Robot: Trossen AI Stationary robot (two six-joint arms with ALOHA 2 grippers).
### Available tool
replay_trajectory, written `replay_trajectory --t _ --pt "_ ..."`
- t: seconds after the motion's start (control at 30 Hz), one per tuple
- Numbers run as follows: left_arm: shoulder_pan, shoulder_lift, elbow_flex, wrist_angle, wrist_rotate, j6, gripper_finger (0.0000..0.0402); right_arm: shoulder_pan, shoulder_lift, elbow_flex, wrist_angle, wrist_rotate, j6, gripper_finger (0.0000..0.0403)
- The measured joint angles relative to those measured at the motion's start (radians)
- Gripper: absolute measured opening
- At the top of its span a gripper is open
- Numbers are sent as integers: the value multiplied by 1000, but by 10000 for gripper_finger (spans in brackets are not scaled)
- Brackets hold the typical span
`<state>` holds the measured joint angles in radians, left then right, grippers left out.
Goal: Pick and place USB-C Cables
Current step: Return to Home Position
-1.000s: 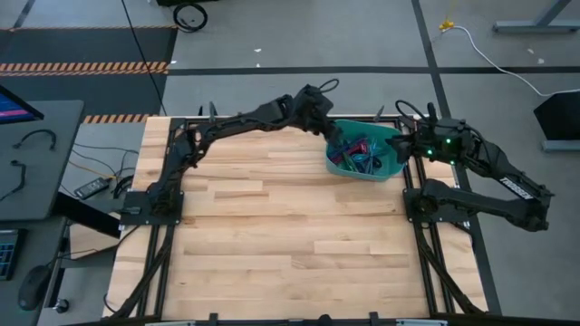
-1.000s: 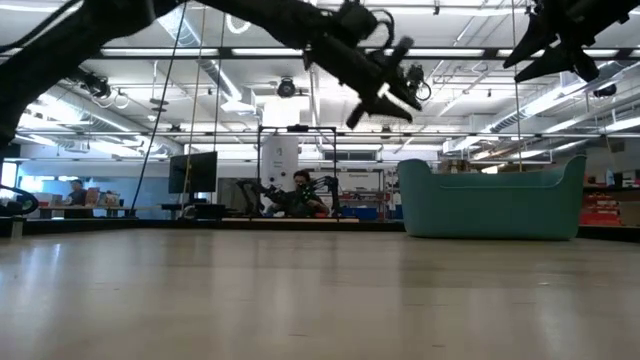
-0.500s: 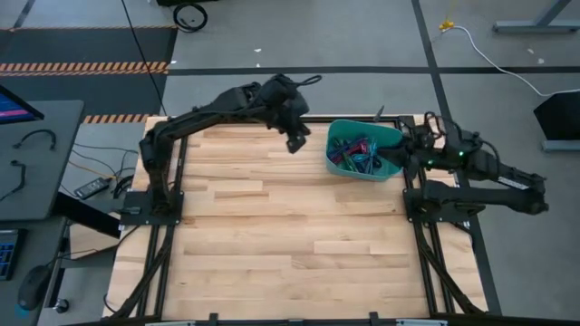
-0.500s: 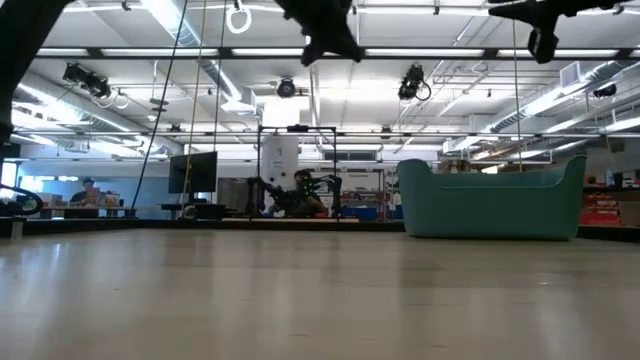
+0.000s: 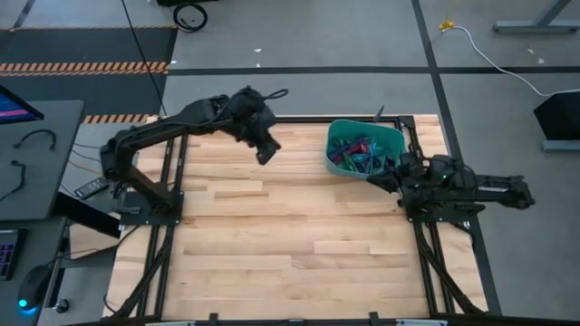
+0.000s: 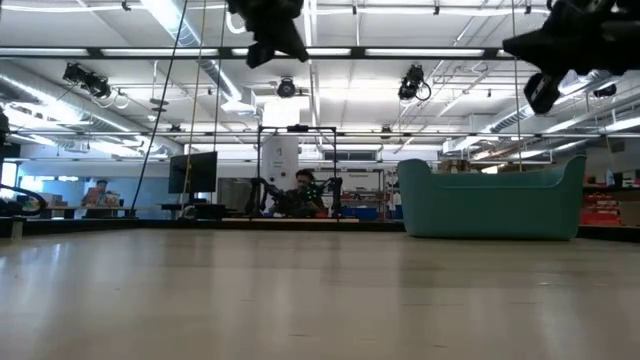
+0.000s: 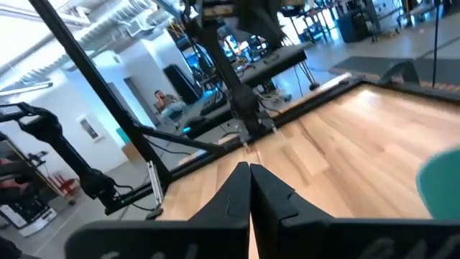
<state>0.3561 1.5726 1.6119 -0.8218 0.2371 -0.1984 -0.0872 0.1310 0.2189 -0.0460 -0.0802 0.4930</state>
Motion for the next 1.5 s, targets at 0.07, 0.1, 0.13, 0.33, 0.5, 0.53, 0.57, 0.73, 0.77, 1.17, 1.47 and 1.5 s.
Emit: replay_trajectory --t 0.07,0.1,0.13,0.33,0.5,0.53,0.57,0.73,0.77,1.17,1.47,1.5 --pt "0 -56 -81 31 6 -28 12 0 -41 -50 10 0 28 4" --pt "0 -83 -121 51 11 -45 13 0 -63 -71 11 0 41 3" --pt "-1 -107 -166 75 17 -64 13 0 -80 -86 15 0 55 3" --pt "-17 -268 -431 239 54 -180 4 0 -125 -158 30 0 56 2" --pt "-52 -391 -625 386 54 -285 13 0 -120 -213 75 -16 25 2" --pt "-59 -410 -657 406 55 -299 14 1 -112 -213 78 -19 11 2" --pt "-68 -432 -686 434 54 -317 13 1 -108 -213 81 -19 -5 2" --pt "-94 -545 -806 480 38 -348 4 1 -89 -213 70 28 -59 5" --pt "-102 -567 -820 495 26 -348 4 0 -84 -213 68 59 -59 8" --pt "-80 -962 -1077 697 -52 -236 5 0 -71 -213 75 106 -59 24" --pt "-16 -1297 -1318 779 -58 -192 9 0 -71 -213 75 106 -59 23" --pt "-17 -1326 -1337 773 -58 -186 11 0 -71 -213 75 106 -59 23"
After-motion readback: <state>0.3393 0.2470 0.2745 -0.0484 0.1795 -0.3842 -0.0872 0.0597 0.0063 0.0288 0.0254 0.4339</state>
